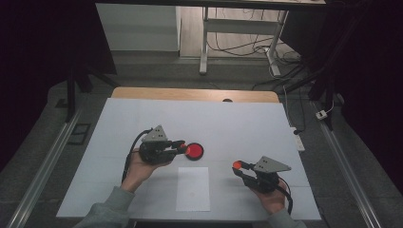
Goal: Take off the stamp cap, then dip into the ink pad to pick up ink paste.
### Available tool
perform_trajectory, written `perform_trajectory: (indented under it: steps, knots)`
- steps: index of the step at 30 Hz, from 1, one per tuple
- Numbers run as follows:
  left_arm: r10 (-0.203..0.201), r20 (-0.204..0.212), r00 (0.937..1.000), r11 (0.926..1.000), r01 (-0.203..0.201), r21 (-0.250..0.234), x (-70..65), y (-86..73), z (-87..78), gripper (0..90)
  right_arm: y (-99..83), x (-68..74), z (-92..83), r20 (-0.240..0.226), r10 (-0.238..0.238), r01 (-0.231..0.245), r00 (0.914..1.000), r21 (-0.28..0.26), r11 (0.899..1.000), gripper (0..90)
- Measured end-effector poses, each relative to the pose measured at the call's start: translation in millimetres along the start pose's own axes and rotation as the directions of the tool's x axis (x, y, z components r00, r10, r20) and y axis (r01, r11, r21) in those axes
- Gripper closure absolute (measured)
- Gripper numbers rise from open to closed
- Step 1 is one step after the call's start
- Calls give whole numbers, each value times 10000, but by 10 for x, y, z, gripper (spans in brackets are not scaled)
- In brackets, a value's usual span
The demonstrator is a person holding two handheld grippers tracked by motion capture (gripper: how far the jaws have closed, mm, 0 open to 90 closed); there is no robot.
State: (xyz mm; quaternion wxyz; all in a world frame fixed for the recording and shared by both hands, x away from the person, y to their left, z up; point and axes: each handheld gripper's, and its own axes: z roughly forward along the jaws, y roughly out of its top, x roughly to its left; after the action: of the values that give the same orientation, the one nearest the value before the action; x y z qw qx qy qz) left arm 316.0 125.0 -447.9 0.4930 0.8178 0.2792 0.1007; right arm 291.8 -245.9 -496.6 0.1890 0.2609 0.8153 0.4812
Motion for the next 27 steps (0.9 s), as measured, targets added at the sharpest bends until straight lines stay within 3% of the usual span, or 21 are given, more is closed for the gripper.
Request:
perform_trajectory:
  steps: [14,27]
  knots:
    - [237,-151,9996,9996,-235,172,-4,37,4,728,-1,4,21,-25,-51,51,10000,8,10000,644]
    - [324,-95,9994,9978,-318,586,66,57,138,728,-1,2,22,-34,-100,100,9999,69,9999,644]
